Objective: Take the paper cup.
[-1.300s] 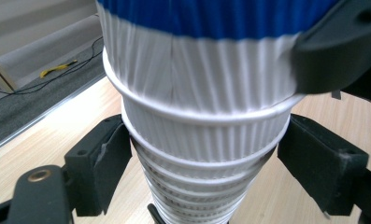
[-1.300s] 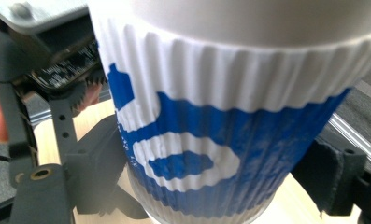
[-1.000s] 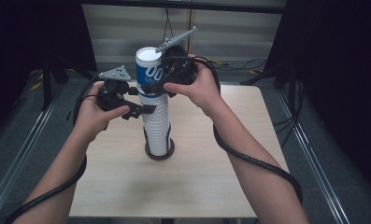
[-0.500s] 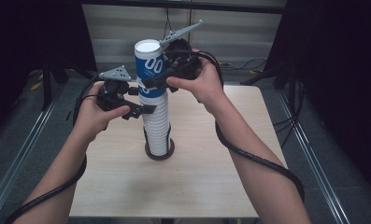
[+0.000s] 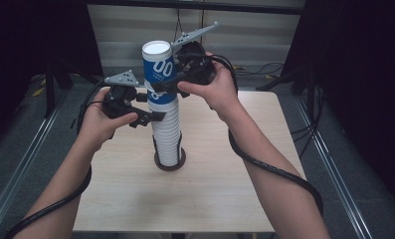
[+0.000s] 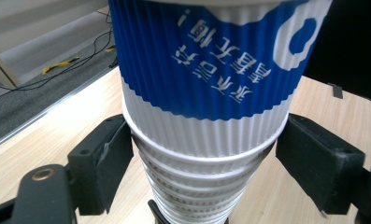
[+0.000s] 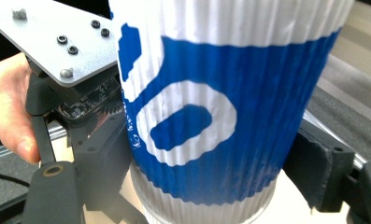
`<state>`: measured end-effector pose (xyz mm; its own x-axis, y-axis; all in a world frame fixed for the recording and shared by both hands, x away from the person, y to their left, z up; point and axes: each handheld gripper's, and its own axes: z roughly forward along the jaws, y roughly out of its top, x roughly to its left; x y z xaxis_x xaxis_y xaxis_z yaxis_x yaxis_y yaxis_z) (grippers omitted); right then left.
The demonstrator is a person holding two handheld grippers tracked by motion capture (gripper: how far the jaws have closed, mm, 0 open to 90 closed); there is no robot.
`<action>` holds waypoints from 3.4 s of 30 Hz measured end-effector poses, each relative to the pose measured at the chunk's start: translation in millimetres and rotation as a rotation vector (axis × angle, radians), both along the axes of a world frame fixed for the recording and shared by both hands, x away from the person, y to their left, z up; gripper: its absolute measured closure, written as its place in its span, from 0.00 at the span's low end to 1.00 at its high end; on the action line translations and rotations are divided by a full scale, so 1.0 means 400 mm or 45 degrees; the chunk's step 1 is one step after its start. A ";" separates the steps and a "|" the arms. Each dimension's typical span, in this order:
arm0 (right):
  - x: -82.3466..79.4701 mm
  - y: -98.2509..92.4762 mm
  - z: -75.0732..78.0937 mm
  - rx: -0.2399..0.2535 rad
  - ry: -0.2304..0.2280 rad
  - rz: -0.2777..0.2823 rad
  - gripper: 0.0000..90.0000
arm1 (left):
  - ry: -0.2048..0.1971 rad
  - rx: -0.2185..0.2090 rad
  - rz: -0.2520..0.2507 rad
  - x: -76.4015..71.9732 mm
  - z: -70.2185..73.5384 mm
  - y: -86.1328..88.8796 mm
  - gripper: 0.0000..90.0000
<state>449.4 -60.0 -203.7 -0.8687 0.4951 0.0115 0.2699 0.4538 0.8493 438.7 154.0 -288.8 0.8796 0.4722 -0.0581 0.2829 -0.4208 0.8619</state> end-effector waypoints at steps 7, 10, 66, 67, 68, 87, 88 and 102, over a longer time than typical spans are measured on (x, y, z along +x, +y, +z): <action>-0.001 -0.001 0.002 0.046 -0.019 -0.009 0.24 | 0.001 0.003 0.000 -0.001 0.001 0.000 0.21; -0.003 -0.002 0.005 0.032 -0.024 -0.003 0.24 | 0.001 0.001 0.001 -0.001 0.000 0.001 0.21; -0.023 -0.270 -0.044 0.118 -0.027 -0.183 0.23 | 0.007 0.024 0.044 -0.019 -0.009 0.006 0.24; -0.024 -0.274 -0.051 0.107 -0.027 -0.189 0.23 | 0.011 0.031 0.044 -0.021 -0.011 0.007 0.24; -0.025 -0.277 -0.058 0.098 -0.026 -0.186 0.23 | 0.005 0.038 0.043 -0.022 -0.015 0.008 0.24; -0.048 -0.336 -0.174 0.092 0.009 -0.177 0.23 | 0.000 0.107 0.033 -0.076 -0.087 0.034 0.21; -0.051 -0.337 -0.177 0.090 0.011 -0.172 0.23 | 0.003 0.113 0.028 -0.077 -0.093 0.036 0.21; -0.090 -0.347 -0.241 0.081 0.036 -0.114 0.23 | 0.036 0.096 -0.009 -0.122 -0.164 0.034 0.21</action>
<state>413.6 -198.8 -300.1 -0.8198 0.5685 0.0694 0.3316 0.3722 0.8669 389.9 167.8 -354.3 0.8814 0.4700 -0.0471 0.3032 -0.4863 0.8195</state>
